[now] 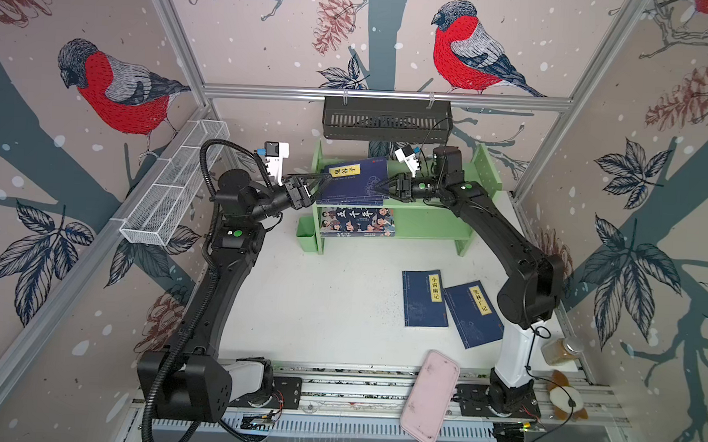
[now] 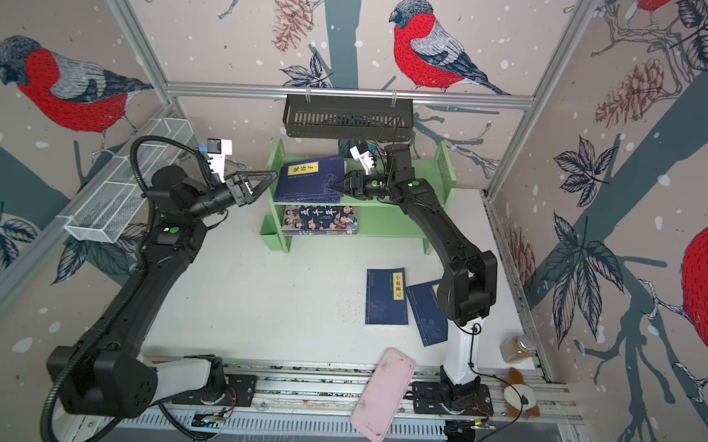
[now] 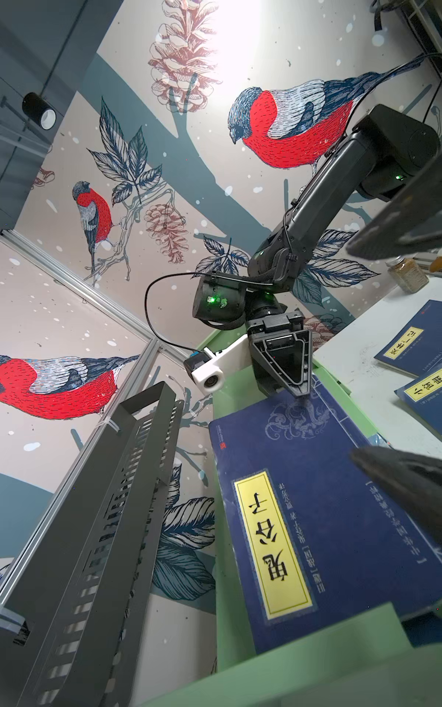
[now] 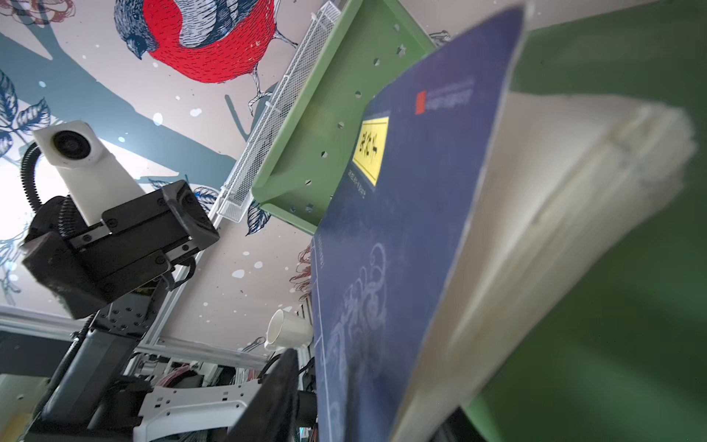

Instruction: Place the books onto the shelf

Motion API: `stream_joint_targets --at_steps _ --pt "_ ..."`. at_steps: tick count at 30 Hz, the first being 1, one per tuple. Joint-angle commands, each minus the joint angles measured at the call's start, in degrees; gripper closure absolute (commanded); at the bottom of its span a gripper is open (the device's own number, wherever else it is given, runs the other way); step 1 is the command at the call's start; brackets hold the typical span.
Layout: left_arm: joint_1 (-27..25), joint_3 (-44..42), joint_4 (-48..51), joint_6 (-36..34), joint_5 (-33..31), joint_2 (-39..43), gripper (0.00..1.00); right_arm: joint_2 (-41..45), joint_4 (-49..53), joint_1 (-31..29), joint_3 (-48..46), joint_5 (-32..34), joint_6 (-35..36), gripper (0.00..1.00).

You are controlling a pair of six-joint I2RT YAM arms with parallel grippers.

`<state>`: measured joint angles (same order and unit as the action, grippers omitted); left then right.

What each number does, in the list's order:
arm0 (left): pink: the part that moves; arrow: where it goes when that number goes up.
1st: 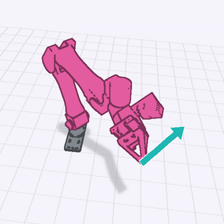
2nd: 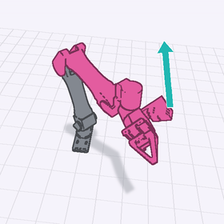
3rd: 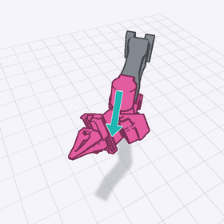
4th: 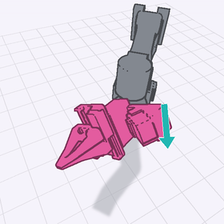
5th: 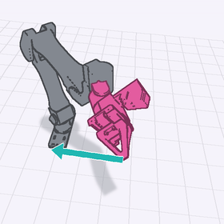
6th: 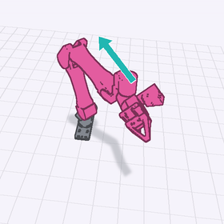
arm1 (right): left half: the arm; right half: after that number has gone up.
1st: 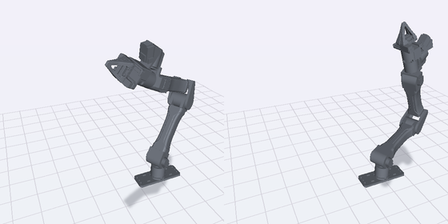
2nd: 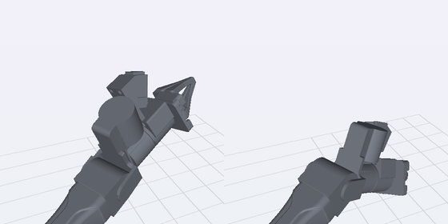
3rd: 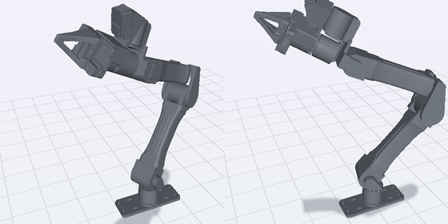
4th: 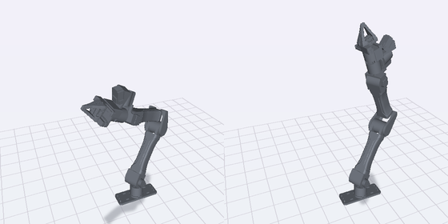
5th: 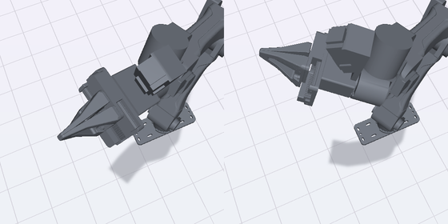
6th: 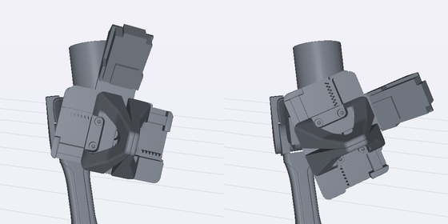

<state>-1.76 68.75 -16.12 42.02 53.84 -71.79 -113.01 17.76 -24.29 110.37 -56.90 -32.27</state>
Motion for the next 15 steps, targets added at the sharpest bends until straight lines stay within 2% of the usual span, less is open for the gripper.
stream_joint_targets --at_steps 1,7,15 --pt "0.1 -0.2 -3.0 -0.4 0.0 0.2 0.23 0.1 2.8 -0.1 0.7 5.4 2.9 0.47" --pt "0.0 -0.2 -0.8 -3.0 -0.6 0.7 0.23 1.3 5.6 -0.6 0.5 12.5 4.9 0.40" --pt "0.0 2.7 11.3 -15.8 -6.7 2.0 0.23 3.0 7.9 -0.9 0.6 21.9 7.0 0.35"
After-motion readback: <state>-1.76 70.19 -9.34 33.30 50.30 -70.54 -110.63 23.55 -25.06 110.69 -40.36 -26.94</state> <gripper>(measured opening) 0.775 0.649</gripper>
